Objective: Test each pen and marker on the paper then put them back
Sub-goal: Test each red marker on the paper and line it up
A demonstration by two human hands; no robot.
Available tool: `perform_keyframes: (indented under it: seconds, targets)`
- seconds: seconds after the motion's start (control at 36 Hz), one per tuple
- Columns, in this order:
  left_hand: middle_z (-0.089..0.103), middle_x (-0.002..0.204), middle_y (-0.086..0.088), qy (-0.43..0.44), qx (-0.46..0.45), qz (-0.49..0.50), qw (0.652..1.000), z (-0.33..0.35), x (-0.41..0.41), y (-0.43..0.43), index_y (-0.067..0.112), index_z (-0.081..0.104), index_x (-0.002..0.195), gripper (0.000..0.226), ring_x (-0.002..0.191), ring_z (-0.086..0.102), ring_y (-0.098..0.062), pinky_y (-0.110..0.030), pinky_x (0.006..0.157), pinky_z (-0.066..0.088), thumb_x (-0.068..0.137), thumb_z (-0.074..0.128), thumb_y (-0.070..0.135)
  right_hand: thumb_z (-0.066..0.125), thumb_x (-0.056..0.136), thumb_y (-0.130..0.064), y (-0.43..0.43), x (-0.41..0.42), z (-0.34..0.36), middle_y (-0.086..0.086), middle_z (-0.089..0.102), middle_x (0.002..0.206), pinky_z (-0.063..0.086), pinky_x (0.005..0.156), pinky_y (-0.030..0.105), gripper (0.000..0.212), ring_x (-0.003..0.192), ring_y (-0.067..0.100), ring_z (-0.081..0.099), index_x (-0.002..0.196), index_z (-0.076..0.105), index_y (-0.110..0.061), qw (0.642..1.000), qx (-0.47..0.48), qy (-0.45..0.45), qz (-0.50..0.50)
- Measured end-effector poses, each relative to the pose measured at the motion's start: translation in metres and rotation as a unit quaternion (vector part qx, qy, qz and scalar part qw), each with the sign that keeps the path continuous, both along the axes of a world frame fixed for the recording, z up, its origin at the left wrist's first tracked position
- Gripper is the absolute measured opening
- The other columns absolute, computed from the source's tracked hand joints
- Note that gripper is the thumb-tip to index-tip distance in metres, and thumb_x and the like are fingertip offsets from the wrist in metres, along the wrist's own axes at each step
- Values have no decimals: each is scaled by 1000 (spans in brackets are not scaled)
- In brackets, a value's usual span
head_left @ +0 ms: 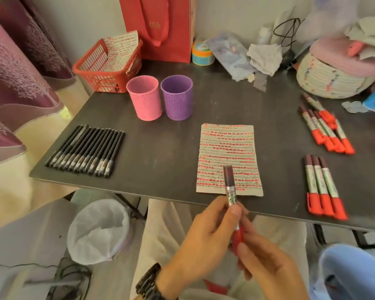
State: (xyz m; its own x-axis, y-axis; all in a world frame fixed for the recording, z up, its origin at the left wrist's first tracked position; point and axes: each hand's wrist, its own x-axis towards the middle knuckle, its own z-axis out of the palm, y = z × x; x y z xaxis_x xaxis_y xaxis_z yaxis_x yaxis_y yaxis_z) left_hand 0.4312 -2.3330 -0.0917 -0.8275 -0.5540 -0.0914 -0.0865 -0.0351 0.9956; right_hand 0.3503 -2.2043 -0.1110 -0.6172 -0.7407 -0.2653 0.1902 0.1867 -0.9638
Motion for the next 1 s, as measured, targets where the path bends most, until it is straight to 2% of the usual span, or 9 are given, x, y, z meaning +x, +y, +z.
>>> perform_keyframes:
  seconds: [0.14, 0.25, 0.36, 0.5, 0.64, 0.78, 0.86, 0.92, 1.0]
  targets:
    - [57, 68, 9, -28, 17, 30, 999, -26, 5, 10, 38, 63, 102, 35, 61, 50, -8, -22, 63, 44, 92, 45, 66, 60, 70, -55, 11, -15, -4, -4, 74, 82, 50, 67, 24, 20, 73, 10, 67, 81, 70, -41, 993, 81, 82, -37]
    - [57, 71, 24, -72, 16, -71, 995, -42, 8, 13, 39, 64, 110, 33, 65, 49, 1, -16, 66, 40, 97, 46, 63, 55, 89, -64, 12, -26, -7, -15, 73, 104, 51, 76, 27, 21, 94, 7, 69, 99, 68, -50, 994, 76, 68, -28]
    - [60, 78, 33, -94, -2, -133, 987, -40, 6, 19, 38, 65, 120, 32, 72, 54, 13, -7, 70, 40, 105, 40, 52, 51, 92, -49, 4, -23, -6, -11, 76, 102, 56, 82, 21, 22, 97, 8, 71, 99, 72, -47, 998, 39, 41, -15]
    - [50, 53, 8, -196, -51, -26, 979, -48, -4, 18, 27, 59, 60, 64, 52, 46, -3, -16, 58, 37, 100, 25, 65, 50, 100, -43, -8, -22, -7, 1, 75, 96, 54, 91, 39, 28, 99, 22, 70, 87, 72, -31, 986, -36, 20, -159]
    - [58, 49, 7, -203, -113, 21, 972, -49, -13, 25, 26, 59, 58, 60, 50, 54, -8, -20, 55, 39, 107, 30, 46, 53, 96, -36, -18, -8, 0, 6, 65, 78, 55, 74, 33, 26, 79, 21, 66, 89, 61, -13, 935, -176, -224, -211]
    - [61, 51, 3, -211, -159, 51, 963, -46, -22, 35, 24, 60, 57, 75, 52, 59, -18, -40, 60, 48, 90, 12, 70, 50, 95, -29, -21, -2, 6, 0, 50, 67, 45, 58, 28, 25, 63, 15, 53, 75, 57, -16, 896, -224, -292, -248]
    - [55, 43, 11, -199, -210, 49, 956, -46, -22, 38, 38, 61, 54, 68, 44, 52, -13, -31, 53, 41, 87, 11, 71, 58, 91, -31, -21, -12, 11, -3, 32, 55, 36, 56, 29, 39, 50, 14, 33, 58, 41, -20, 867, -222, -343, -285]
    - [55, 42, 15, -184, -201, 34, 961, -44, -22, 39, 41, 63, 56, 65, 44, 55, -9, -24, 52, 40, 90, 14, 68, 60, 86, -26, -21, -21, 14, -3, 23, 48, 30, 50, 29, 45, 44, 15, 23, 52, 31, -21, 879, -196, -328, -287]
    - [59, 44, 8, -166, -169, 21, 971, -37, -28, 39, 16, 62, 55, 75, 46, 58, -13, -33, 57, 46, 91, 16, 64, 58, 81, -22, -22, -34, 21, -3, 15, 43, 21, 45, 31, 46, 41, 17, 12, 48, 25, -21, 901, -198, -293, -250]
